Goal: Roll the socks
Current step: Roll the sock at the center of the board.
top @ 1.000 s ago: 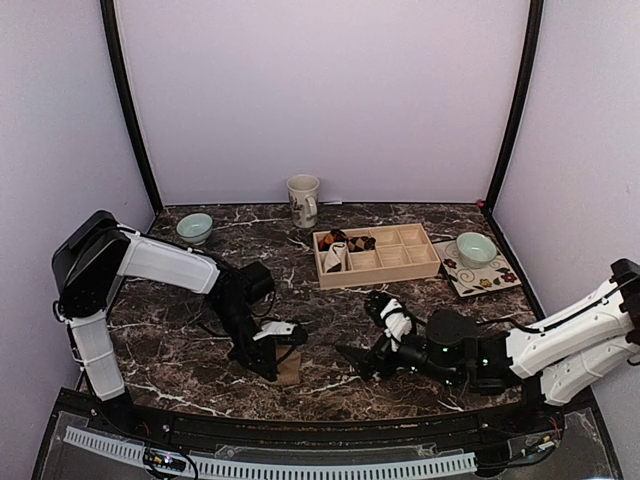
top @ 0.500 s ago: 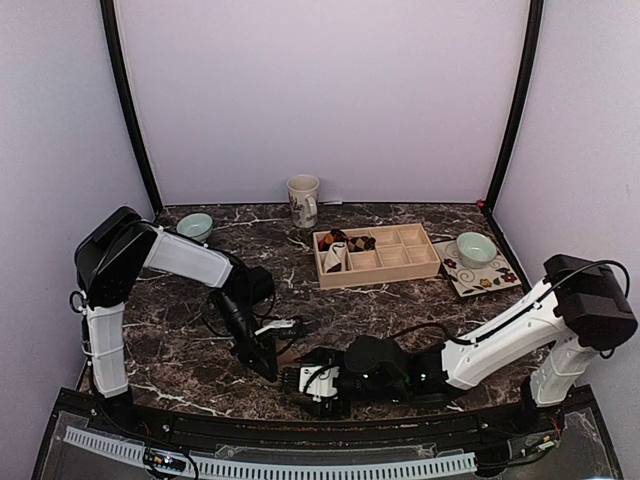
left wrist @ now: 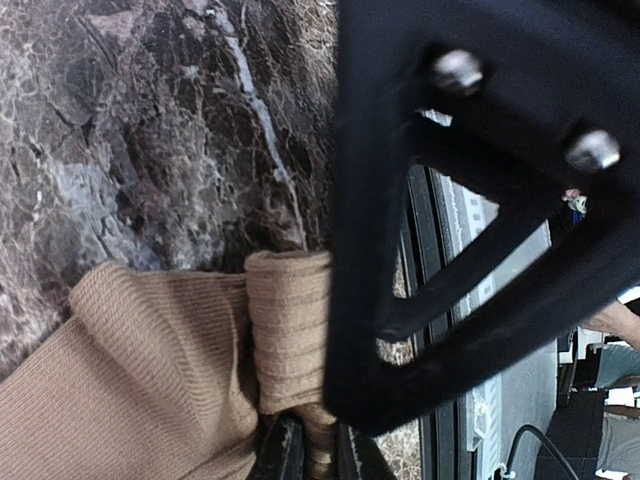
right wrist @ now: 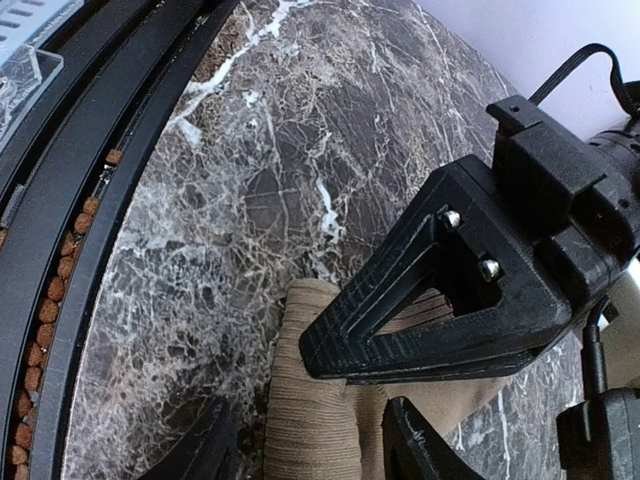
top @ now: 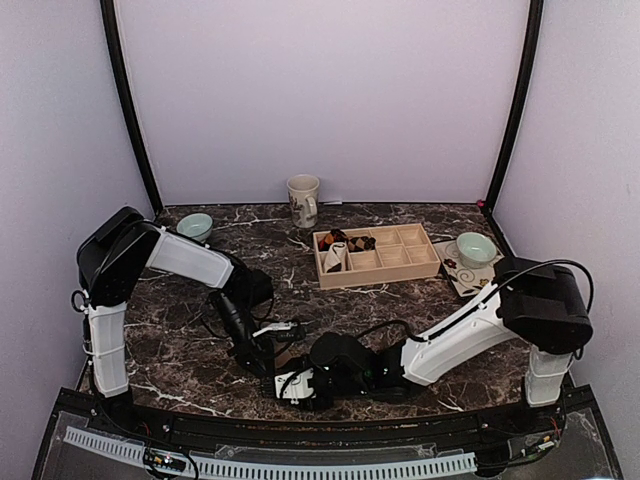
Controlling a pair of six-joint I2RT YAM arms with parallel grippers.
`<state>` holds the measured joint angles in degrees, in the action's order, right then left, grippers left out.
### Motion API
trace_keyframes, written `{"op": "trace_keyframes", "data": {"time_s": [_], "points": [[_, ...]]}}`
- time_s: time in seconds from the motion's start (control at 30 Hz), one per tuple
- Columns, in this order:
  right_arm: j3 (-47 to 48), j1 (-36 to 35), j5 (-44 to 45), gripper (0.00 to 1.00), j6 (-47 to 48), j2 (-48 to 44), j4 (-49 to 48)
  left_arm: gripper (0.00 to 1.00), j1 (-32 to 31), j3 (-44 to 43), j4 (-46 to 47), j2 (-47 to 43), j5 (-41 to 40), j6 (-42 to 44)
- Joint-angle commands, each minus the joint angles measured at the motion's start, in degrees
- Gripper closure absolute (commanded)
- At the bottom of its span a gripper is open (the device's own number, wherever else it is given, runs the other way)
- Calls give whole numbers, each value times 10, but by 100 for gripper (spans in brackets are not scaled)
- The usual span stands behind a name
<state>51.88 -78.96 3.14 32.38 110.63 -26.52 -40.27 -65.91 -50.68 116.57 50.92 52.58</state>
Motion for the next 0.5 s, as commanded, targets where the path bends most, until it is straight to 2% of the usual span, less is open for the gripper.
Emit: {"op": "trace_keyframes", "data": {"time_s": [0.0,0.1,0.23,0.47], "points": [[16,10,-18,52,8,20,-9,85,3,18,-15,20,-72,13],[16,15,-25,56,3,29,-3,85,4,18,-15,19,-75,13],[15,21,-31,66,-7,39,4,84,5,16,-13,19,-79,9],[5,28,-34,68,-31,61,-10,78,5,13,-21,12,-75,11]]}}
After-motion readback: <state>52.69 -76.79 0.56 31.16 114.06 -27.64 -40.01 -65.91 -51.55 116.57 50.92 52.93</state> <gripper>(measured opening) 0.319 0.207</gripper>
